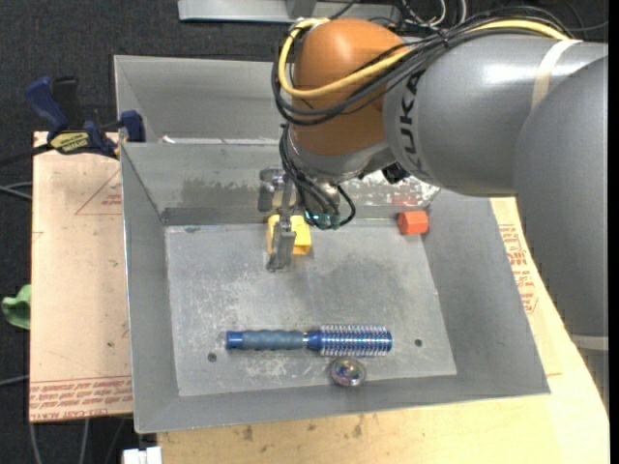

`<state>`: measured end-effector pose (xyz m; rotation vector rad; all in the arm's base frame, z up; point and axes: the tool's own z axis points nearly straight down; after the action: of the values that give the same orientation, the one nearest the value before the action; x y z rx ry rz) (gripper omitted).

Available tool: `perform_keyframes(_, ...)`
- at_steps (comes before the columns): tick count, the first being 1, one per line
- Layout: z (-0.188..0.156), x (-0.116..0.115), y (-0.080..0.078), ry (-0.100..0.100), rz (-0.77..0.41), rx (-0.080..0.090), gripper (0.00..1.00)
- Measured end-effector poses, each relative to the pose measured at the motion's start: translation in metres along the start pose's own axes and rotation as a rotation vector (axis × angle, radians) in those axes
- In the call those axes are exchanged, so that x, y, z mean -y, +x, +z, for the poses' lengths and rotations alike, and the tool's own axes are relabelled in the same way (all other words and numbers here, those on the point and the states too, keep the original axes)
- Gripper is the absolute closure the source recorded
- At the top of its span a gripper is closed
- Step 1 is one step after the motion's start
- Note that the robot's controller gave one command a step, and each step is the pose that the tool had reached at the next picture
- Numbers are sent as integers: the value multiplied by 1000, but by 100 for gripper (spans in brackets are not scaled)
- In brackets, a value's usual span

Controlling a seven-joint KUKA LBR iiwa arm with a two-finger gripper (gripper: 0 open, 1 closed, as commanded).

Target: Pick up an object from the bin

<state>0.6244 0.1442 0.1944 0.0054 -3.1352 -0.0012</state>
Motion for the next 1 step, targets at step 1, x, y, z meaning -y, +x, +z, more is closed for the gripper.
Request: perform_keyframes(1, 56, 46, 76, 2, -202, 1, 0)
